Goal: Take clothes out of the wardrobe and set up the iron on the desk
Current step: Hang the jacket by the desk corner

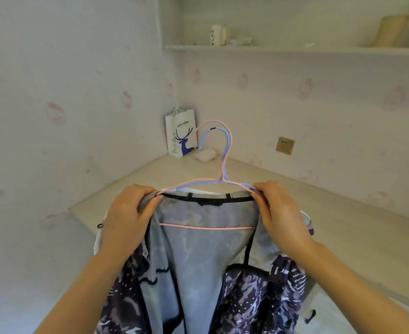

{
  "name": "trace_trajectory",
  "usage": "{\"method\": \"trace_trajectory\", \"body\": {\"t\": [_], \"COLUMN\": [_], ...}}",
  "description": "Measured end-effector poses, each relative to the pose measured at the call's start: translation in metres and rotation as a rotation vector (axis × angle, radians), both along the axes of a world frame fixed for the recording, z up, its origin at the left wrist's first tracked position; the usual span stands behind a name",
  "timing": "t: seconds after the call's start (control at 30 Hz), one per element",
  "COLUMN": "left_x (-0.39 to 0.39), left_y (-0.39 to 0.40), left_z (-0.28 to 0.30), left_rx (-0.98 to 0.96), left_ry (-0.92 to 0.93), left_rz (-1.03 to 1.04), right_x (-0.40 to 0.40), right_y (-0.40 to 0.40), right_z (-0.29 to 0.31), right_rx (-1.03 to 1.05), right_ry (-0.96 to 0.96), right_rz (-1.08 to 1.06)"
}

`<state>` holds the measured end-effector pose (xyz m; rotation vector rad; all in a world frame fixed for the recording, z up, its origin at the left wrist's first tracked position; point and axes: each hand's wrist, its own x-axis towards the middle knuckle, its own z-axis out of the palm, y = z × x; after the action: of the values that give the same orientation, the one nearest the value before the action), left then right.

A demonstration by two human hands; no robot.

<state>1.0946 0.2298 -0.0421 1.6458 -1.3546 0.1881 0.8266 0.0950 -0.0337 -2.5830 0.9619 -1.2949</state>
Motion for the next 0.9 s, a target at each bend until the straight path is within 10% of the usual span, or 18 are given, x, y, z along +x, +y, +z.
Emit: {"method": "trace_trajectory", "body": {"t": [0.9], "left_x": [0.248], "left_y": [-0.232], "left_z": [-0.008], "left_rx": [0.122], "left_ry": [-0.125], "left_rz": [0.182], "right_x": [0.262], "right_y": [-0.251], "right_z": [-0.01], "right_rx": [0.2], "right_ry": [0.011], "right_rz": [0.074]}}
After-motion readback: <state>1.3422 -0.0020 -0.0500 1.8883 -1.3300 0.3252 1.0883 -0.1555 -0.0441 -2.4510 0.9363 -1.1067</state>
